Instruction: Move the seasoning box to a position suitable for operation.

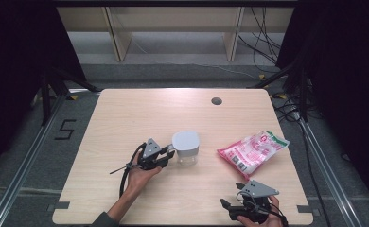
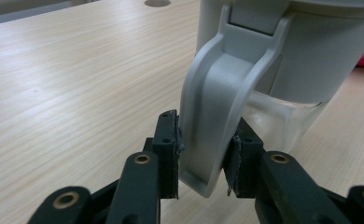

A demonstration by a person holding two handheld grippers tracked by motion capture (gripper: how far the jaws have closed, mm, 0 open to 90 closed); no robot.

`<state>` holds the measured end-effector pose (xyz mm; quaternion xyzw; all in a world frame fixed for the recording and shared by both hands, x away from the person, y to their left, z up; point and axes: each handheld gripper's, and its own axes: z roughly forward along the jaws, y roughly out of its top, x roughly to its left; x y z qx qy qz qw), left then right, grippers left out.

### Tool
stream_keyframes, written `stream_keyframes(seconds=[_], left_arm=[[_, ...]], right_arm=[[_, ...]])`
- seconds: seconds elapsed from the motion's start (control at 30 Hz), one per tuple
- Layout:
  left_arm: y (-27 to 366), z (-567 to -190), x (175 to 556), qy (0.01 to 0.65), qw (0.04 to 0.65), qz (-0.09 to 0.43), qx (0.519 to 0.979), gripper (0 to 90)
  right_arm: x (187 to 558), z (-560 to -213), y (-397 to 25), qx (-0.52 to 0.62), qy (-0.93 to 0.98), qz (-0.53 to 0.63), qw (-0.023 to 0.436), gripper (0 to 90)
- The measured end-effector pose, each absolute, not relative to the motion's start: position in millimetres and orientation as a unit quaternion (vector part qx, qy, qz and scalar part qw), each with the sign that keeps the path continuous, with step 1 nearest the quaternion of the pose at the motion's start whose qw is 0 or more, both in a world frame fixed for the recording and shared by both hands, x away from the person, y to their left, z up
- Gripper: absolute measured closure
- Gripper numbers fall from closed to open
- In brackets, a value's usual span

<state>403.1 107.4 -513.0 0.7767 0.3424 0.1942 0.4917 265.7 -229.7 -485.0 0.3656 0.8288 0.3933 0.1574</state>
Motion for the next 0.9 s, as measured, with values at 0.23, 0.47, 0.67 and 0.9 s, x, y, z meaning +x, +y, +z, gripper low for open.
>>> stream_keyframes(seconds=[0.23, 0.47, 0.67, 0.9], left_arm=[[106, -514, 405, 0.341, 0.495, 0.193, 0.776, 68.8], [104, -513, 405, 0.34, 0.48, 0.216, 0.779, 70.3], [100, -514, 398, 0.32, 0.49, 0.21, 0.784, 70.2], [99, -514, 395, 0.306, 0.492, 0.2, 0.79, 70.0]], right_arm=[[263, -484, -229, 0.379, 0.823, 0.392, 0.156, 21.8], [266, -485, -229, 0.374, 0.825, 0.393, 0.157, 21.8], [266, -485, -228, 0.373, 0.825, 0.393, 0.161, 21.9], [265, -484, -229, 0.374, 0.825, 0.391, 0.161, 21.9]])
